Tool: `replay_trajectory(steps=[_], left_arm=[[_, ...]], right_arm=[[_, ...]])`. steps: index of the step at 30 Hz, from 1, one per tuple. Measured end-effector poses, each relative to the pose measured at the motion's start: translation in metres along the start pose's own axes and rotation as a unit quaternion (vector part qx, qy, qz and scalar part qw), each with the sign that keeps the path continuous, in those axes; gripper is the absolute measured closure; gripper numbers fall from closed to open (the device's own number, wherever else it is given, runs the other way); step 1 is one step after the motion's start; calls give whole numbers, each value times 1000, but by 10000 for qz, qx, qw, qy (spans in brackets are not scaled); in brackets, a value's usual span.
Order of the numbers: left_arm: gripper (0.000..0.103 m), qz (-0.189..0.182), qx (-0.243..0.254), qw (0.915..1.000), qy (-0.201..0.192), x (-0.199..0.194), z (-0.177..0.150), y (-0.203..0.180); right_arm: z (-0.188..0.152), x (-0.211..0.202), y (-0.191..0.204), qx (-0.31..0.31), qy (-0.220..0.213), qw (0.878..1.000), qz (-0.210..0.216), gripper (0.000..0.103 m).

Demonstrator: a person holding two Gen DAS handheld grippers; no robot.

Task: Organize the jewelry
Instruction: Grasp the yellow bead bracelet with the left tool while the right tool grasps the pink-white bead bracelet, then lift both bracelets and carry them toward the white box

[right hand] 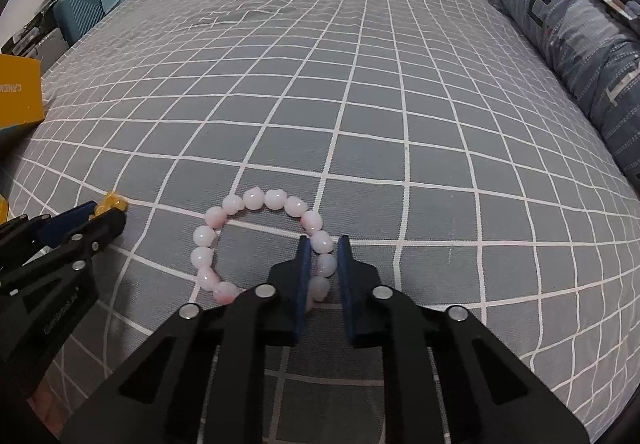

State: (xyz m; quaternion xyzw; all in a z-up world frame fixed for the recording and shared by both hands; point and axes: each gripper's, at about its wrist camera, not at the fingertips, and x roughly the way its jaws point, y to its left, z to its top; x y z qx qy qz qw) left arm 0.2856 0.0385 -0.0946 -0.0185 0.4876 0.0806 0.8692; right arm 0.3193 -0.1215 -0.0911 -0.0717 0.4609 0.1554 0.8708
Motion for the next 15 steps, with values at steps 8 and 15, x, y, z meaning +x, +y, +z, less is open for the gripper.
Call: replay_trajectory(steps=[8, 15], left_arm=[[94, -139, -53, 9998, -161, -16, 0, 5], [94, -202, -111, 9993, -303, -30, 4, 9]], right_arm=[[0, -17, -6, 174, -252, 9995, 113, 92], [4, -40, -5, 177, -570, 9981, 144, 92]])
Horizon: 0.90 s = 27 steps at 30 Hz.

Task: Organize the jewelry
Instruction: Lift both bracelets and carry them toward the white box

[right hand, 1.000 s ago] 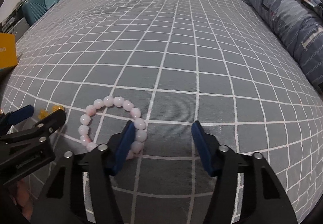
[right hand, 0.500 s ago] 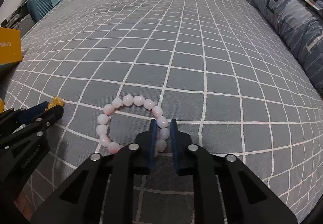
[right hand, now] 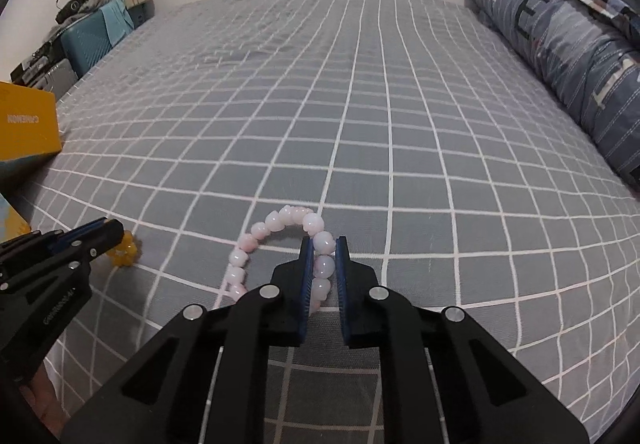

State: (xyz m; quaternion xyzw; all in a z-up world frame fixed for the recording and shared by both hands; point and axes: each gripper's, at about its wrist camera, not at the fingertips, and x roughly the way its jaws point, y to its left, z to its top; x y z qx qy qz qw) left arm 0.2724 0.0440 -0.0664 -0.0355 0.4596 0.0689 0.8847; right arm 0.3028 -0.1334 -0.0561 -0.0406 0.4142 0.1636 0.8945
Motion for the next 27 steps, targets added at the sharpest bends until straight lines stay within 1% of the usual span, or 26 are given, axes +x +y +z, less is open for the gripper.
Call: replay_trajectory(steps=[4, 10, 15, 17, 23, 27], left_arm=[[94, -33, -3, 9999, -108, -11, 1, -1], [94, -21, 32, 9992, -389, -35, 3, -4], [94, -9, 26, 9984, -565, -47, 6, -8], [94, -71, 22, 9978, -661, -51, 6, -8], [94, -97, -36, 9961, -871, -61, 7, -9], [94, -77, -96, 9951, -981, -71, 7, -9]], right_arm=[[3, -9, 2, 5, -108, 9999, 27, 92], [4, -20, 6, -49, -230, 9997, 5, 92], [3, -28, 5, -71, -327, 9994, -51, 92], [4, -31, 4, -50, -377, 9993, -65, 92], [4, -41, 2, -2, -495, 9987, -111, 92], [3, -49, 8, -72, -557, 9983, -159, 92]])
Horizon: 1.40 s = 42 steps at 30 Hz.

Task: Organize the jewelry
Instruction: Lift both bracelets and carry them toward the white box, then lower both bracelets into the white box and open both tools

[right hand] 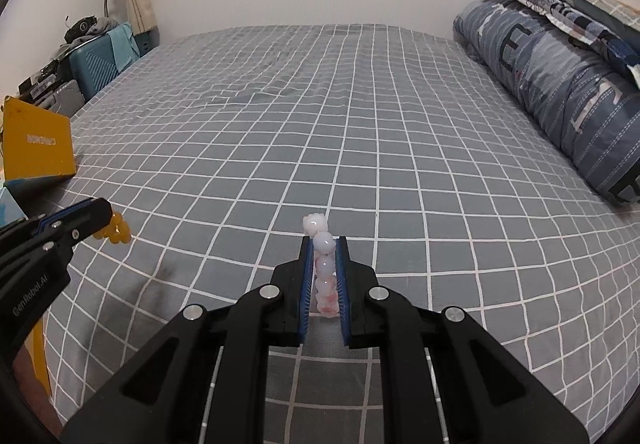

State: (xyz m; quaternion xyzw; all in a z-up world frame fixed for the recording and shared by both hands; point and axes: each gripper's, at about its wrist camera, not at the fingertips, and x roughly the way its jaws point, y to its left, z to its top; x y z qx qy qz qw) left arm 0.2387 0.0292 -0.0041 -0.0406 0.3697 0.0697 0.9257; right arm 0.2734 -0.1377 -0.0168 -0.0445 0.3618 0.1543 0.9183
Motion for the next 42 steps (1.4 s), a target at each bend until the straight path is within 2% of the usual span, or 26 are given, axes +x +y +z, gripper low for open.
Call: replay_trajectory(steps=[7, 13, 19, 22, 32, 39, 42], left_arm=[[94, 150, 54, 9998, -77, -21, 8, 0], [94, 51, -5, 10000, -30, -41, 15, 8], [94, 142, -67, 9998, -101, -79, 21, 25], [94, 319, -38, 9992, -235, -102, 22, 36], [94, 859, -397, 9947, -400, -186, 14, 123], [94, 1296, -817, 9875, -365, -233, -14, 198], [94, 1482, -986, 9838, -217, -244, -31, 231]], right_arm=[[6, -15, 9, -91, -63, 9999, -22, 92], [19, -39, 22, -154, -152, 9998, -21, 92], [32, -67, 41, -167, -206, 9995, 156, 92], [39, -83, 58, -239, -296, 9989, 282, 92], [50, -137, 145, -534, -514, 9938, 830, 92], [44, -171, 223, -945, -589, 9861, 1236, 92], [34, -179, 265, -1232, -555, 9809, 1402, 93]])
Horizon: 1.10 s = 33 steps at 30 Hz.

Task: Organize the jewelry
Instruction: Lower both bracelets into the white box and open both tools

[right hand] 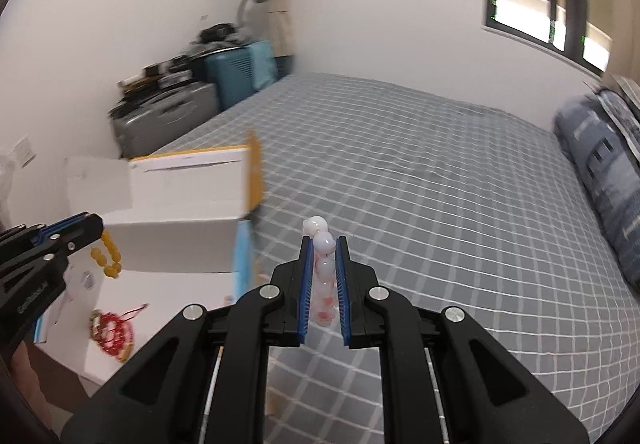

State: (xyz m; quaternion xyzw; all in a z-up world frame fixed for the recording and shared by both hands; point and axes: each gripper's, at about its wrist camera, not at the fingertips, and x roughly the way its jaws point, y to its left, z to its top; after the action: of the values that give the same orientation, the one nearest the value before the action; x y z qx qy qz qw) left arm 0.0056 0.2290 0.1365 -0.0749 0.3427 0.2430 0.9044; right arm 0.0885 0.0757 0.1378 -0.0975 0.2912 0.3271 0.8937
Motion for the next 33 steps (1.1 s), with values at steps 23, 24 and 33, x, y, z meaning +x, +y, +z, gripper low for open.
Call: replay_trajectory(steps=[23, 24, 33], left_arm=[[94, 422, -568, 9814, 1783, 98, -80, 123], [94, 435, -566, 9811, 1798, 100, -80, 123], [92, 501, -569, 9798, 1853, 109, -84, 122]], right_arm=[[-55, 109, 133, -856, 1701, 9808, 426, 93], [-57, 111, 135, -882, 1743, 9798, 422, 93], [-59, 116, 138, -902, 1769, 9788, 498, 92]])
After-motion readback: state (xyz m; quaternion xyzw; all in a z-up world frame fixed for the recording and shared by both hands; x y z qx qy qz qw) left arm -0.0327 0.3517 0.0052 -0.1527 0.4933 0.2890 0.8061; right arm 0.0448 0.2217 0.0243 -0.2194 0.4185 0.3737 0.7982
